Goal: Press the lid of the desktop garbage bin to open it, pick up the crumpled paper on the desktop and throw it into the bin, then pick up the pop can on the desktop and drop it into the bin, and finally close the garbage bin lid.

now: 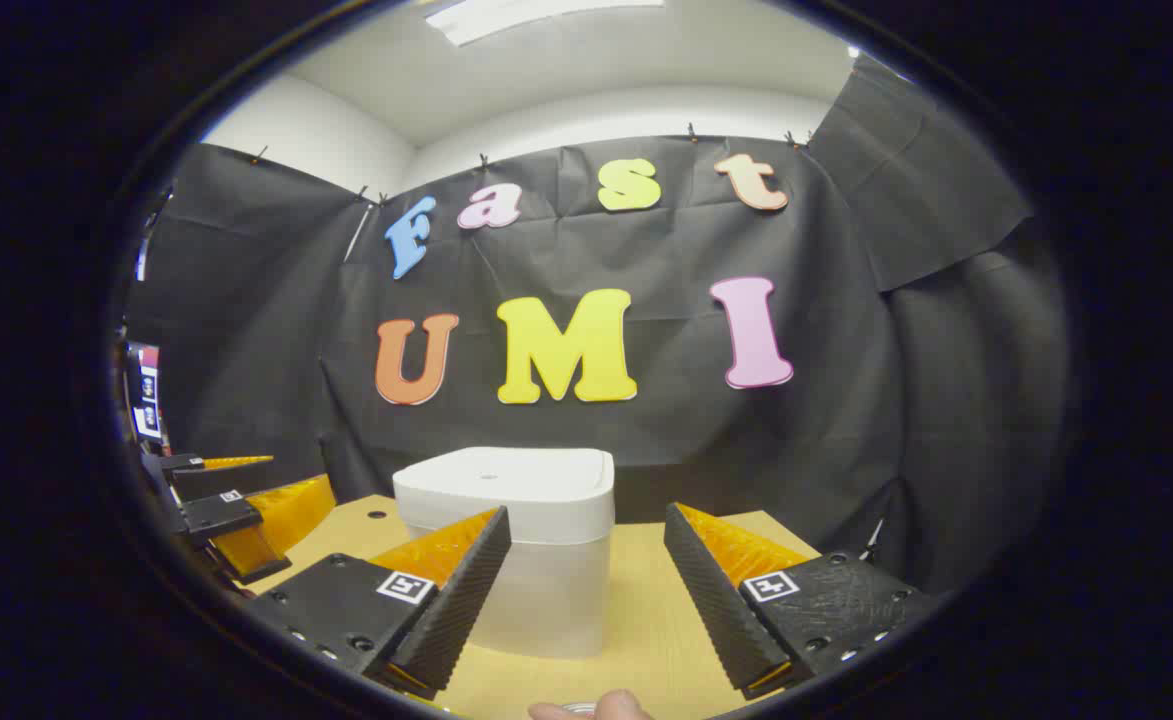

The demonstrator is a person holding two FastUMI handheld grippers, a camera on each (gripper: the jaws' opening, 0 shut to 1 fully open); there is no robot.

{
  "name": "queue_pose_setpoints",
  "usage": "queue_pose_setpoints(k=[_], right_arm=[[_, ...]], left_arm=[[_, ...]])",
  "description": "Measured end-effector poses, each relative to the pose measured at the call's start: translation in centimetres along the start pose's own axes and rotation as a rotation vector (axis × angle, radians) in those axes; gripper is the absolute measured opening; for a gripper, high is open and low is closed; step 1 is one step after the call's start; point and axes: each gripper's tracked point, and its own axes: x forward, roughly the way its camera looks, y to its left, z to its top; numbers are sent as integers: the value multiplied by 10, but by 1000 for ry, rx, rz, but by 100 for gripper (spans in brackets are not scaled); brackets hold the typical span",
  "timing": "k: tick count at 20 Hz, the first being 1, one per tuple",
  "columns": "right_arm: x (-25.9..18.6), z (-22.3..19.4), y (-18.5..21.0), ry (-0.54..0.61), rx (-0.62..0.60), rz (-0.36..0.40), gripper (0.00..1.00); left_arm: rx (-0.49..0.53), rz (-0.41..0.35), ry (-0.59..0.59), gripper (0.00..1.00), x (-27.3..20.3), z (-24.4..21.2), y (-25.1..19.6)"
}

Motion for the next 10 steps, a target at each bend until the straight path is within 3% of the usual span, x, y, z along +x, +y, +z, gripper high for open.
queue_pose_setpoints(k=[10], right_arm=[[7,-2,-2,-2,-10,22,96]], left_arm=[[34,1,9,97,1,1,-2]])
